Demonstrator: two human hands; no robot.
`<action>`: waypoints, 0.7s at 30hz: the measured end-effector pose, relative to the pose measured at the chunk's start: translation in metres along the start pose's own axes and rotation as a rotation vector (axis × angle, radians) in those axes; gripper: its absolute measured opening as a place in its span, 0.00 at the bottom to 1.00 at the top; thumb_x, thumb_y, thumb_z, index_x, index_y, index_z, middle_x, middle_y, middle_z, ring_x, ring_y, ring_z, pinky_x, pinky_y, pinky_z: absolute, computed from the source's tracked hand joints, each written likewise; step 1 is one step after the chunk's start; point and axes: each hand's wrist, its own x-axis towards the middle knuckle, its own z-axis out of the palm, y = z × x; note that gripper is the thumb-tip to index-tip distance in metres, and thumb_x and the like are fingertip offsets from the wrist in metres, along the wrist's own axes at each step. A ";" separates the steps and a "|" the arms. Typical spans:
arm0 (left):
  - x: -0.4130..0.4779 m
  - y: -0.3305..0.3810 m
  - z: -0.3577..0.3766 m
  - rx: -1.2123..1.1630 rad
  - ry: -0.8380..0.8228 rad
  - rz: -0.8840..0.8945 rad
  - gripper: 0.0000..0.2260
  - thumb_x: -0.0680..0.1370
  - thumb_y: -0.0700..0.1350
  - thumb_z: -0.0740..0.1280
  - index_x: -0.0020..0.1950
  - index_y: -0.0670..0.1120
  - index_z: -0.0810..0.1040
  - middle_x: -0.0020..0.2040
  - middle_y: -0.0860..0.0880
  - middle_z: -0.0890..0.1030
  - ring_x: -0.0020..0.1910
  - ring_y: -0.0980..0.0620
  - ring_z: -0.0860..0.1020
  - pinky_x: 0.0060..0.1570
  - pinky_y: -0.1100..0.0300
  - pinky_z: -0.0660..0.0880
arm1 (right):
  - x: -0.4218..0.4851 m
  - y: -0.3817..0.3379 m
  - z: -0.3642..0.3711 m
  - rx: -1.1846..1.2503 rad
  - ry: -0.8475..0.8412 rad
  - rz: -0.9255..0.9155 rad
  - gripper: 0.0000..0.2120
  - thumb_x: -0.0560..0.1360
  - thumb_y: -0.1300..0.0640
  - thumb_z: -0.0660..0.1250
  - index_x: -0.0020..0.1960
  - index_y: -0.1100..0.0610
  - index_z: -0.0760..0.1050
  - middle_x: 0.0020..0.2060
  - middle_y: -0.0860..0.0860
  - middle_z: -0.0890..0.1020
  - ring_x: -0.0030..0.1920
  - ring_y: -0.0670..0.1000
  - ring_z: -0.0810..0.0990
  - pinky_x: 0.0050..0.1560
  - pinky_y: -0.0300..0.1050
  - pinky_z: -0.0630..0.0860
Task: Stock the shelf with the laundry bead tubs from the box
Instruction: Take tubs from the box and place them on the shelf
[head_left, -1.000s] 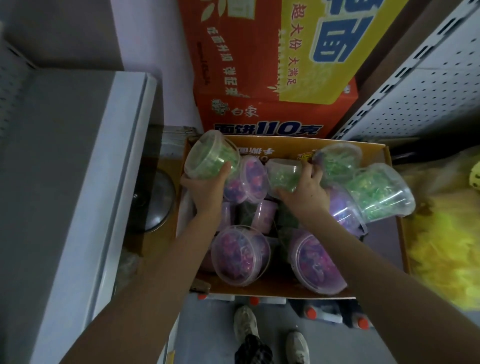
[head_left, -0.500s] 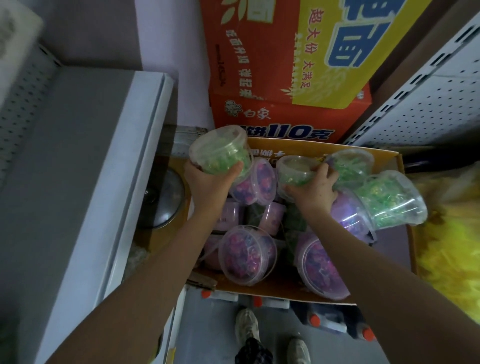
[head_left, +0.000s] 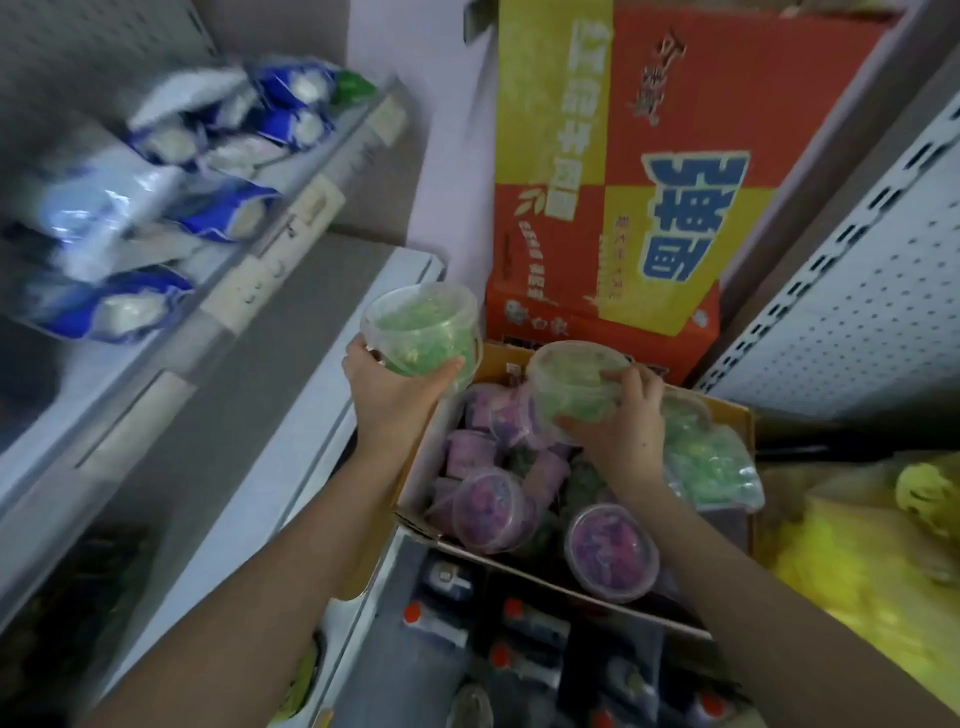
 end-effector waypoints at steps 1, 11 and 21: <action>-0.009 0.015 -0.011 0.023 0.051 0.020 0.36 0.60 0.43 0.81 0.63 0.41 0.67 0.52 0.55 0.72 0.45 0.63 0.73 0.38 0.81 0.69 | -0.006 -0.013 -0.011 0.014 -0.009 -0.053 0.35 0.60 0.46 0.79 0.61 0.53 0.68 0.66 0.53 0.64 0.62 0.59 0.71 0.60 0.62 0.71; -0.100 0.141 -0.152 0.134 0.379 0.169 0.45 0.56 0.56 0.80 0.67 0.42 0.66 0.63 0.45 0.73 0.61 0.50 0.73 0.63 0.54 0.72 | -0.070 -0.155 -0.128 0.157 -0.037 -0.492 0.32 0.60 0.47 0.78 0.59 0.49 0.68 0.63 0.50 0.67 0.61 0.53 0.71 0.62 0.56 0.70; -0.202 0.246 -0.296 0.165 0.708 0.402 0.41 0.58 0.58 0.79 0.65 0.44 0.66 0.61 0.47 0.70 0.60 0.50 0.72 0.63 0.53 0.71 | -0.162 -0.302 -0.178 0.479 -0.088 -0.860 0.33 0.56 0.46 0.79 0.56 0.42 0.68 0.62 0.46 0.68 0.59 0.51 0.74 0.60 0.56 0.73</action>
